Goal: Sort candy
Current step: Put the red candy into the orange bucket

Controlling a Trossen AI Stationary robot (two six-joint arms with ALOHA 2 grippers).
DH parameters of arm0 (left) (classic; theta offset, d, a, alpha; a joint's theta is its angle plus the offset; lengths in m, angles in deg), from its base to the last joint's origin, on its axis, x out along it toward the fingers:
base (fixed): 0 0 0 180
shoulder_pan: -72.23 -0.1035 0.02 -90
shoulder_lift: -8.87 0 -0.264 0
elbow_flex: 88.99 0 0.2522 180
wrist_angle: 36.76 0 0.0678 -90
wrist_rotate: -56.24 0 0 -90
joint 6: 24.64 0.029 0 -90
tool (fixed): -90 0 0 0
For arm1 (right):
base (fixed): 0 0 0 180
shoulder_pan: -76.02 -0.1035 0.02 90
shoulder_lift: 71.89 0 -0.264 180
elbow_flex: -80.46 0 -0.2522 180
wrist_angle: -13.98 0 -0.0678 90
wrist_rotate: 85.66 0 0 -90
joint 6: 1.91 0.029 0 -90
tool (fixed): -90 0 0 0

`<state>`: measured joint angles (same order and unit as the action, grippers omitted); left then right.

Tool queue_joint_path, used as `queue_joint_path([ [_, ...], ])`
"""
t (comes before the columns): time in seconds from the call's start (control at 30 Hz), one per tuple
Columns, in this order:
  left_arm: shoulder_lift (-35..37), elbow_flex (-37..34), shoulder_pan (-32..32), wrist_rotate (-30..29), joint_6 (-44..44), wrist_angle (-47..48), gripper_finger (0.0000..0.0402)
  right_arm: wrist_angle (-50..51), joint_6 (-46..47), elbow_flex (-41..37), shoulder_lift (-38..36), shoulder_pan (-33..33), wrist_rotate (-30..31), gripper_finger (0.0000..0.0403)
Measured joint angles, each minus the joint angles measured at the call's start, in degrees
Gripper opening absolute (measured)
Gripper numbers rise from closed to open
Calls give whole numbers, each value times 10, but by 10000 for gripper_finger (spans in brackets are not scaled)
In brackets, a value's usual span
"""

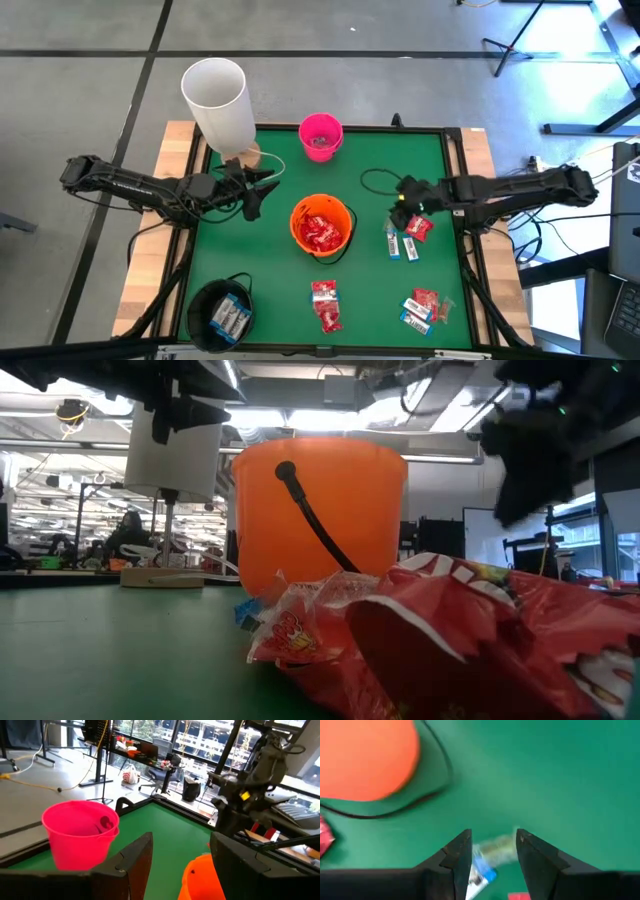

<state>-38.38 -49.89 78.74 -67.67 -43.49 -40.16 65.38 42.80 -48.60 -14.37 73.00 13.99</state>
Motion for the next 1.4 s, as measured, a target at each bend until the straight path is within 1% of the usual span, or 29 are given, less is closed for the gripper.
queue_joint_path([
  [0.17, 0, 0, 0, 0, 15, -1, 188, -1, 144, -47, 4, -53, 21, 150],
  [0.33, 0, 0, 0, 16, 16, -1, 188, 47, 294, -52, 9, -109, 59, 150],
  [0.43, 0, 0, 0, 29, 16, 1, 188, 88, 381, -52, 10, -140, 57, 150],
  [0.53, 0, 0, 0, 49, 16, 2, 188, 126, 458, -52, 21, -171, 38, 149],
  [0.67, 0, 0, 0, 61, 29, 3, 188, 146, 520, -52, 47, -189, 14, 149],
  [0.8, 0, 0, 0, 64, 30, 4, 188, 152, 543, -52, 82, -191, -2, 149],
  [0.9, 0, 0, 0, 68, 30, 5, 188, 152, 542, -52, 111, -191, -2, 149],
  [1.13, 0, 0, 0, 101, 29, 5, 188, 146, 525, -51, 162, -191, -17, 144],
  [1.27, 0, 0, 0, 111, 26, 5, 188, 129, 500, -51, 167, -191, -25, 109],
  [1.4, 0, 0, 1, 111, 24, 5, 188, 126, 487, -50, 167, -191, -17, 40],
])
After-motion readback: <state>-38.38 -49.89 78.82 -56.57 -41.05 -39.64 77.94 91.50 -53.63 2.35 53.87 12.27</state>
